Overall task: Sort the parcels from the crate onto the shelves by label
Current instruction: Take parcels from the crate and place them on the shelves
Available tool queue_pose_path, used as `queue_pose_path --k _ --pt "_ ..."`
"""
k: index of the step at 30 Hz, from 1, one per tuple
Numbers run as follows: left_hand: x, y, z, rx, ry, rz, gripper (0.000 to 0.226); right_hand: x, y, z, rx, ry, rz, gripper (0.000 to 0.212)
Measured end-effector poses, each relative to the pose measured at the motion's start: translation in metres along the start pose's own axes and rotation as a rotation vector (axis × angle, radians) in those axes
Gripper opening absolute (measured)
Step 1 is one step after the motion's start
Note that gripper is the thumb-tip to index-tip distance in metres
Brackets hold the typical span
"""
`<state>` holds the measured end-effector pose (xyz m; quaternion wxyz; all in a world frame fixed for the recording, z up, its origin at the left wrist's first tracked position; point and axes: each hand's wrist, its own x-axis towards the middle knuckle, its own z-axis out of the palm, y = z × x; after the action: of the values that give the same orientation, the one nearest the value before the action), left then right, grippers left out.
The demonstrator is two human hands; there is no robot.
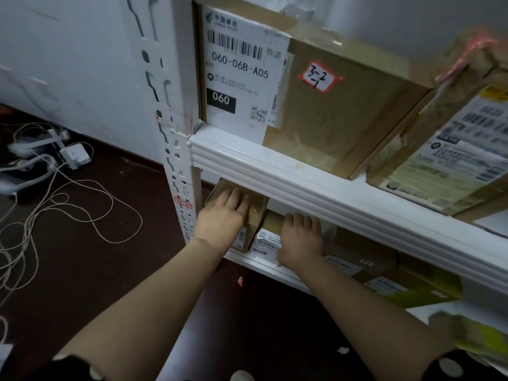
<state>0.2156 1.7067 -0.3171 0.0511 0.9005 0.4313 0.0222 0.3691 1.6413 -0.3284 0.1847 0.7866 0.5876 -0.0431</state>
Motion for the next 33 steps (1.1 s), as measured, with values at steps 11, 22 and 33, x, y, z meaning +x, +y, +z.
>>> queue_pose_path --k 11,22,33 --pt "-0.022 0.010 -0.028 0.136 0.002 0.045 0.076 -0.042 0.000 -0.013 0.086 0.064 -0.029 0.091" --pt "-0.080 0.089 -0.099 0.192 -0.105 0.455 0.047 -0.207 0.032 -0.048 0.161 0.002 0.285 0.056" --pt "-0.228 0.276 -0.142 0.146 -0.165 0.907 0.029 -0.486 0.064 -0.003 0.438 -0.265 0.846 0.023"
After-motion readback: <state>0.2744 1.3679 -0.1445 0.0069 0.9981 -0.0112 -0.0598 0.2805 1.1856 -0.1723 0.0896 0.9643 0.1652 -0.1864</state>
